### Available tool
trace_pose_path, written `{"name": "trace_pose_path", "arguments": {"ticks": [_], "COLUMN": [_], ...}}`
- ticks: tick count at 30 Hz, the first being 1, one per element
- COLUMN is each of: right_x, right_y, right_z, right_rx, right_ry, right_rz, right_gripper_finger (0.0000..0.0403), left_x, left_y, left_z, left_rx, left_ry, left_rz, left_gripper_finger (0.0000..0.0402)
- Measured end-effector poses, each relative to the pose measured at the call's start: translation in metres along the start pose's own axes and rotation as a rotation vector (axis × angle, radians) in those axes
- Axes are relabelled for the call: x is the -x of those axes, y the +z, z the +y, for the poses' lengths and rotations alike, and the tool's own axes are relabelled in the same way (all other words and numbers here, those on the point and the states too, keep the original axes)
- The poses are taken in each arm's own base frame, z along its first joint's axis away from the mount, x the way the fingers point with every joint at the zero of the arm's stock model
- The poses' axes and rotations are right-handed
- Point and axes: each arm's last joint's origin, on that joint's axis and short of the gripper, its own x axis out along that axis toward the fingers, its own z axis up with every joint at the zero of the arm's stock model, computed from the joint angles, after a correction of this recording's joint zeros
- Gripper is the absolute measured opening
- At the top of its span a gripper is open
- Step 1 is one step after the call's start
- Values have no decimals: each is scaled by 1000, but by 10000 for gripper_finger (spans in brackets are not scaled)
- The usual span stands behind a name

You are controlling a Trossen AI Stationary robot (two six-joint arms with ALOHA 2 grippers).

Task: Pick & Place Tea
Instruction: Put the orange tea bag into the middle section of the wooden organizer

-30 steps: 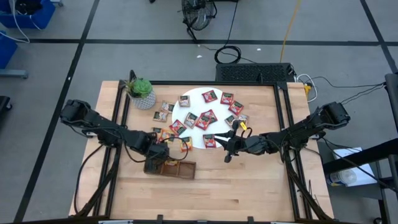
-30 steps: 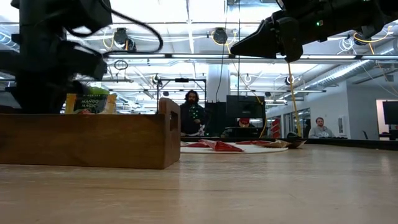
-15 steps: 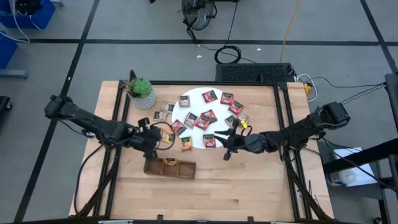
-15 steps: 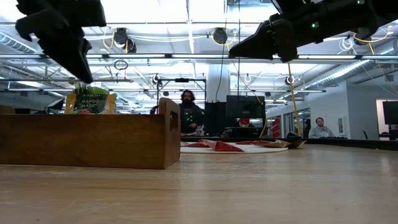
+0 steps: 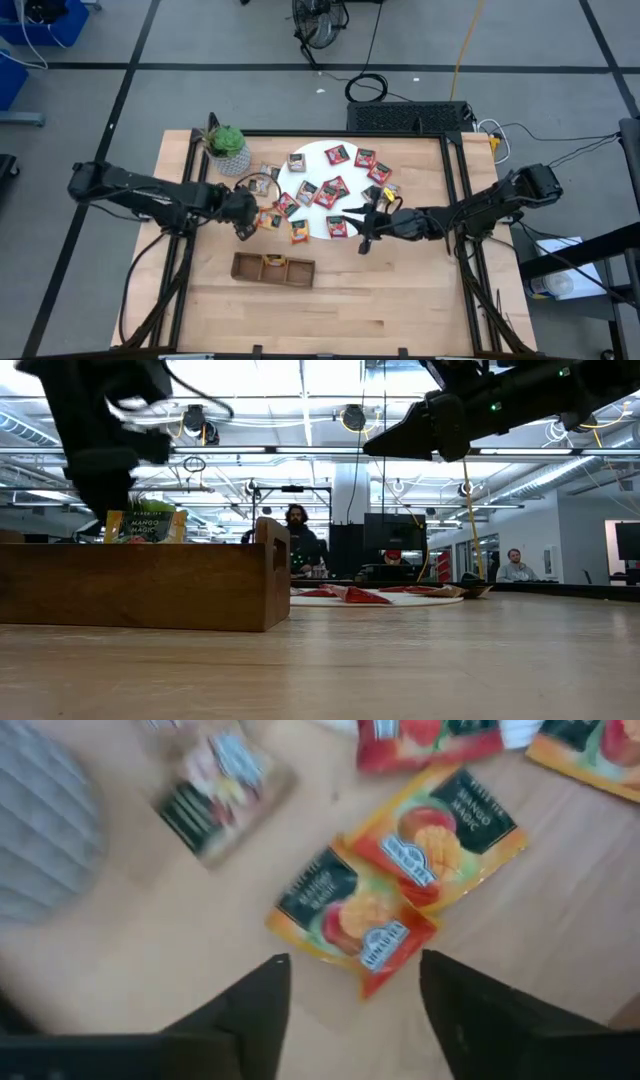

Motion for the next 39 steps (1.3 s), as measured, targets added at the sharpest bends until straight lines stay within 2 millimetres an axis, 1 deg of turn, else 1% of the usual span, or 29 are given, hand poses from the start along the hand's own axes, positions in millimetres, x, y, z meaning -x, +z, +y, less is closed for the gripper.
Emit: {"name": "trace_pose_path", "arguments": {"ticks": [4,7,12,16,21,29,31,35,39], "right_x": [-2,-3,-3,-3,-3,-3,-2,-2,-2], "right_y": [-2,-2,-2,-2,-4,-4,-4,-4,-4], "right_z": [-3,-4,-4,-3,-3,-2,-2,-2,-2], "right_rx": [-21,-22,-21,-18,-11,-6,-6,-5,-6], "right_ry": [39,36,37,39,46,47,48,48,49], "right_rz": [-8,-6,-7,-1,13,17,18,17,17], "right_gripper_finger": [61,61,61,61,61,61,61,61,61], "left_x": [-17,-23,-30,-36,-44,-58,-62,-69,-71], "left_y": [3,5,11,18,20,6,3,3,2], "left_z": [19,33,50,58,64,73,73,69,69], "left_rx": [87,131,159,212,312,389,399,392,392], "left_ry": [-70,-52,-74,-148,-210,-173,-206,-328,-351], "left_rz": [103,130,129,85,59,93,95,56,40], "left_gripper_finger": [273,285,280,270,265,266,267,265,258]}}
